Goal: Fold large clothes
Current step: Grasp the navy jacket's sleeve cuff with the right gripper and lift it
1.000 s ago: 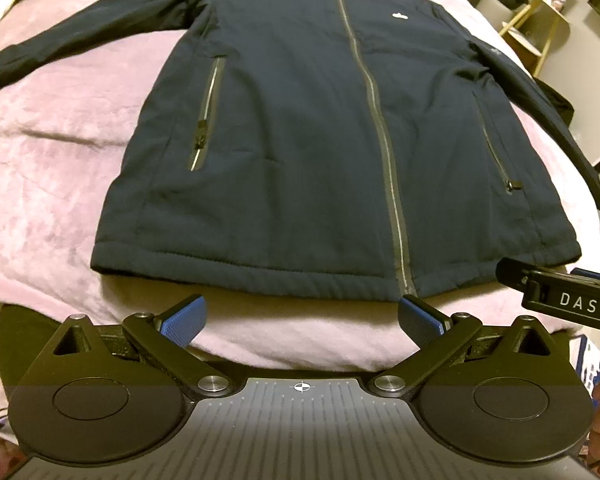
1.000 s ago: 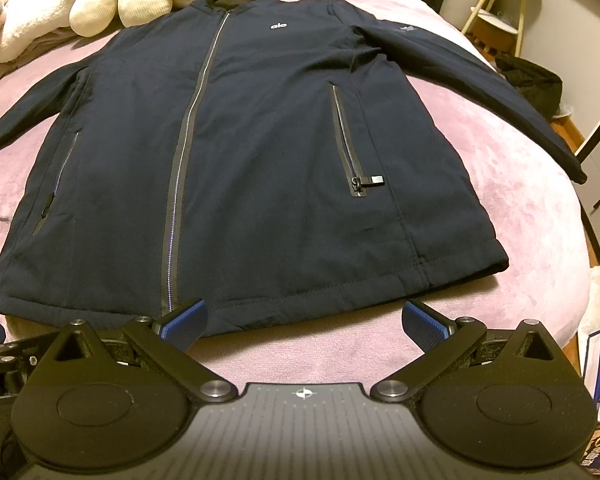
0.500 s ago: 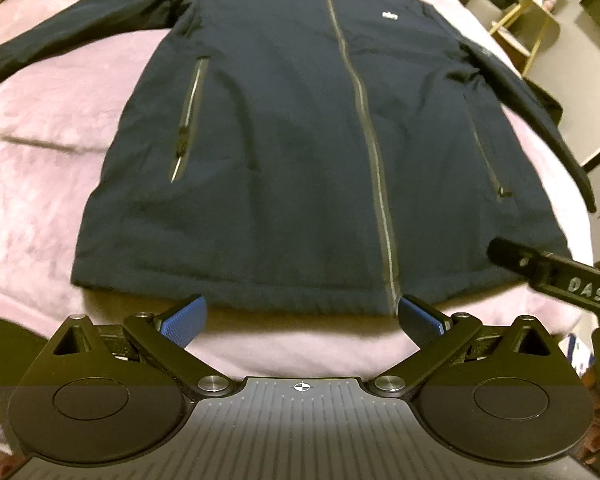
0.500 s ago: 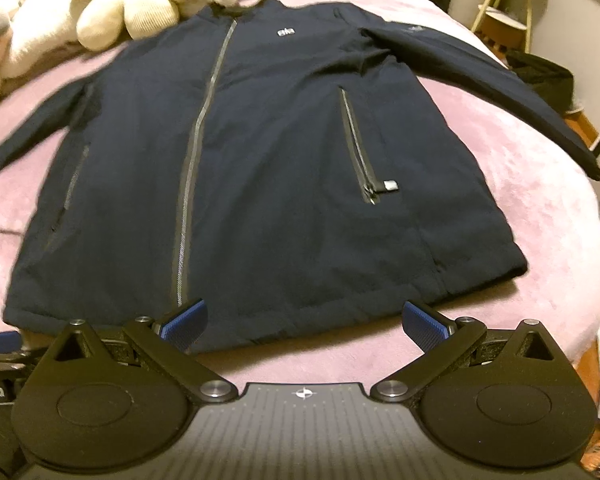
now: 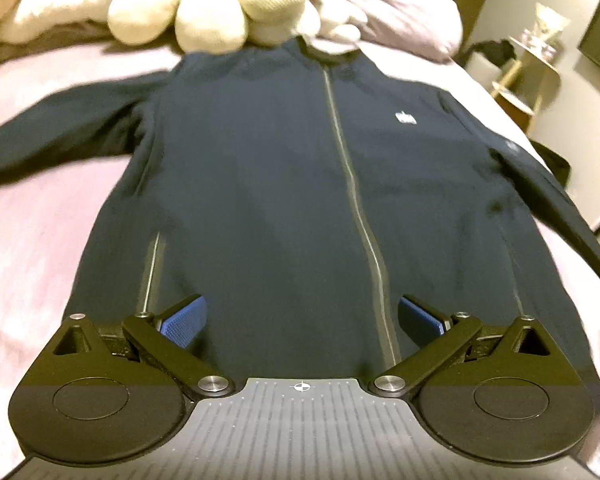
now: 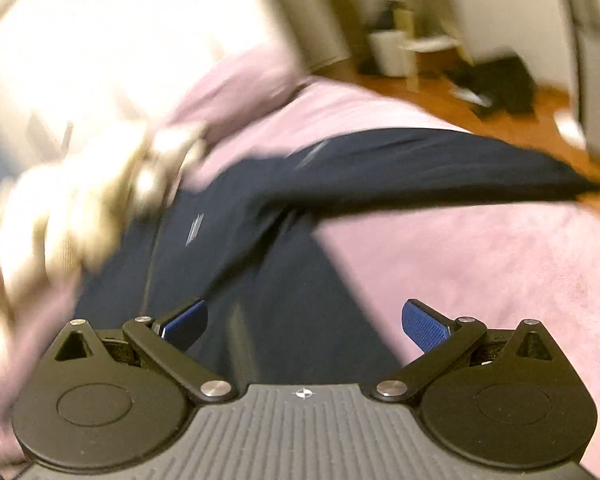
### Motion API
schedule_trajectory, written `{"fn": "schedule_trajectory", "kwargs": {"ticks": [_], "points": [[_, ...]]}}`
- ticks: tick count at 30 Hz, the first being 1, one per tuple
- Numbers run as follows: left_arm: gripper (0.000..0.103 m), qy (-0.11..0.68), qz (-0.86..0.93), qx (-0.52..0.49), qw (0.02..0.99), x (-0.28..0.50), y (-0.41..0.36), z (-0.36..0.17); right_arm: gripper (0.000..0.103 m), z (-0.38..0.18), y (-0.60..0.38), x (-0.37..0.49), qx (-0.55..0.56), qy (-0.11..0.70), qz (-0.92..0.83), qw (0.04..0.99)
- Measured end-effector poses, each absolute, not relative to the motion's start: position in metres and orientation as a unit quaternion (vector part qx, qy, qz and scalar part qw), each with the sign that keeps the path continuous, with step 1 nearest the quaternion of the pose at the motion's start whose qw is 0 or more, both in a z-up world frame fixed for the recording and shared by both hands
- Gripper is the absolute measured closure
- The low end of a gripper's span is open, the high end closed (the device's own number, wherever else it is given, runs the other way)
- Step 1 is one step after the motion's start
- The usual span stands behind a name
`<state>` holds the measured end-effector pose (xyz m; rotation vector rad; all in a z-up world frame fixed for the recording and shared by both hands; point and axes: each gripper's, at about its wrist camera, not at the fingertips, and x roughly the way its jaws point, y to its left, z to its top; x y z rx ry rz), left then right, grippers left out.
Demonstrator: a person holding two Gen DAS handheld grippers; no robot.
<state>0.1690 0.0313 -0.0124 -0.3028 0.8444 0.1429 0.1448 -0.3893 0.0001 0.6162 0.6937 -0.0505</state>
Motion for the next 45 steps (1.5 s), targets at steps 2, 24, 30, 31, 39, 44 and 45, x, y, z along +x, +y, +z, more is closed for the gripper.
{"fn": "schedule_trajectory", "kwargs": {"ticks": [2, 24, 30, 31, 39, 44, 45], "points": [[0.000, 0.408, 0.072, -0.153, 0.897, 0.193, 0.034, -0.022, 0.000, -0.019, -0.438, 0.163, 0.391, 0.316, -0.062, 0.862], [0.000, 0.427, 0.088, -0.153, 0.887, 0.224, 0.044, -0.076, 0.080, -0.111, -0.577, 0.221, 0.520, 0.244, -0.265, 0.774], [0.000, 0.437, 0.079, -0.143, 0.885, 0.226, 0.046, -0.073, 0.088, -0.031, -0.510, 0.255, 0.285, 0.253, -0.260, 0.887], [0.000, 0.437, 0.079, -0.141, 0.885, 0.226, 0.045, -0.073, 0.088, -0.018, -0.490, 0.261, 0.242, 0.249, -0.239, 0.907], [0.000, 0.438, 0.064, -0.155, 0.883, 0.221, 0.055, -0.062, 0.084, -0.002, -0.254, 0.271, -0.091, 0.228, 0.074, 0.967], [0.000, 0.404, 0.031, -0.181, 0.896, 0.226, 0.067, -0.042, 0.068, -0.072, -0.175, 0.268, -0.231, 0.305, 0.150, 0.912], [0.000, 0.399, 0.023, -0.190, 0.897, 0.231, 0.068, -0.039, 0.065, -0.081, -0.173, 0.266, -0.251, 0.297, 0.140, 0.911]]}}
